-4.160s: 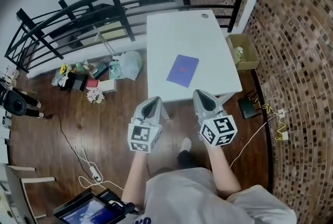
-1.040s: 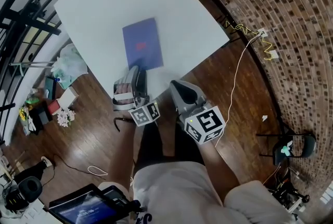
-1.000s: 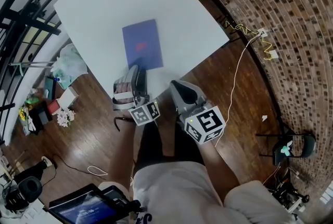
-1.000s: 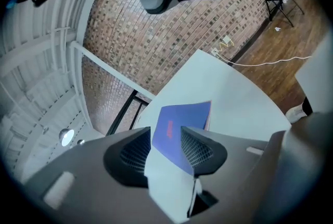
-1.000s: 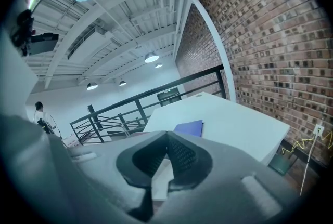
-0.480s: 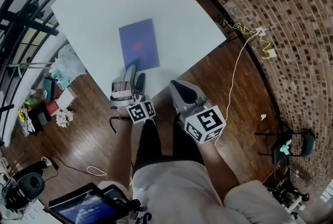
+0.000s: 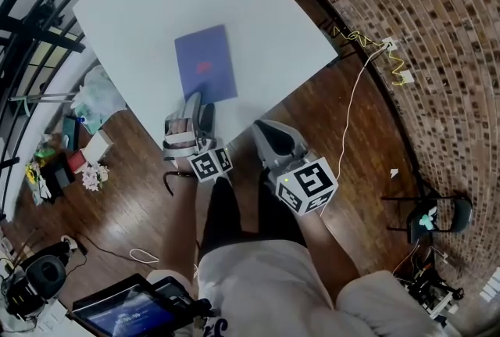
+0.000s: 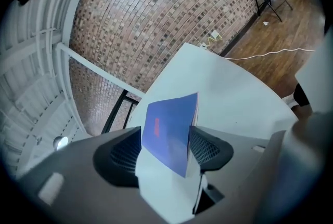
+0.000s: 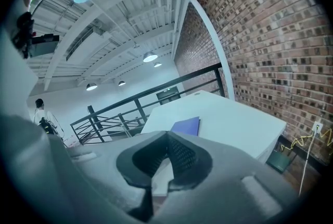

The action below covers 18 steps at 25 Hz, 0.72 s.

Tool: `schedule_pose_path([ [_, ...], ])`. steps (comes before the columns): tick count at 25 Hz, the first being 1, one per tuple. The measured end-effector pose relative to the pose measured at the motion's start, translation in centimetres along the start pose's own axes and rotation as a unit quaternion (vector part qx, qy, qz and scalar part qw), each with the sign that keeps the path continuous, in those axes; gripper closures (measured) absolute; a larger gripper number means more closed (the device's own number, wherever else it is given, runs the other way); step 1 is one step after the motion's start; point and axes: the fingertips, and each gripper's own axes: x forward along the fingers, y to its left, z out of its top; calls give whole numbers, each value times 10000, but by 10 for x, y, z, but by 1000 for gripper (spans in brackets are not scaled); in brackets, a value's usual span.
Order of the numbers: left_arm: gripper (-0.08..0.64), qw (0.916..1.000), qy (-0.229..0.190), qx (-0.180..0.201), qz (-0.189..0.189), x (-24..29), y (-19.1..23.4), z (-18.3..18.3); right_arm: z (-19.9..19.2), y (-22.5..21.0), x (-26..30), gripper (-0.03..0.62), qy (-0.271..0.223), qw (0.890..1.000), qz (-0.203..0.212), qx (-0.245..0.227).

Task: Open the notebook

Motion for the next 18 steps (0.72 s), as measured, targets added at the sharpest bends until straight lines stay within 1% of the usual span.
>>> schedule_pose_path([
  [3, 264, 9998, -48, -49, 189, -1, 8, 3, 0, 0, 1, 600, 3, 10000, 0, -11],
  [6, 296, 9992, -28, -102, 380, -1, 14, 4, 0, 0, 2, 600, 14, 10000, 0, -4],
  [8, 319, 9986, 40, -209, 486, -1, 18, 3, -1, 0, 2, 600, 24, 10000, 7, 7],
  [10, 339, 9975, 101, -457, 531, 0, 21, 0, -2, 0, 2, 600, 32, 10000, 19, 10],
  [12, 361, 9954, 114, -804, 505, 2, 23, -1, -4, 1, 1, 601, 47, 10000, 26, 24],
  [14, 396, 9930, 145, -1066, 489, 3, 25, -3, -6, 1, 1, 600, 58, 10000, 34, 21],
  [16, 424, 9914, 185, -1194, 506, 6, 28, -4, -6, 2, 1, 600, 66, 10000, 41, 10],
  [18, 478, 9899, 221, -1289, 546, 8, 33, -6, -6, 2, 2, 600, 70, 10000, 42, 8],
])
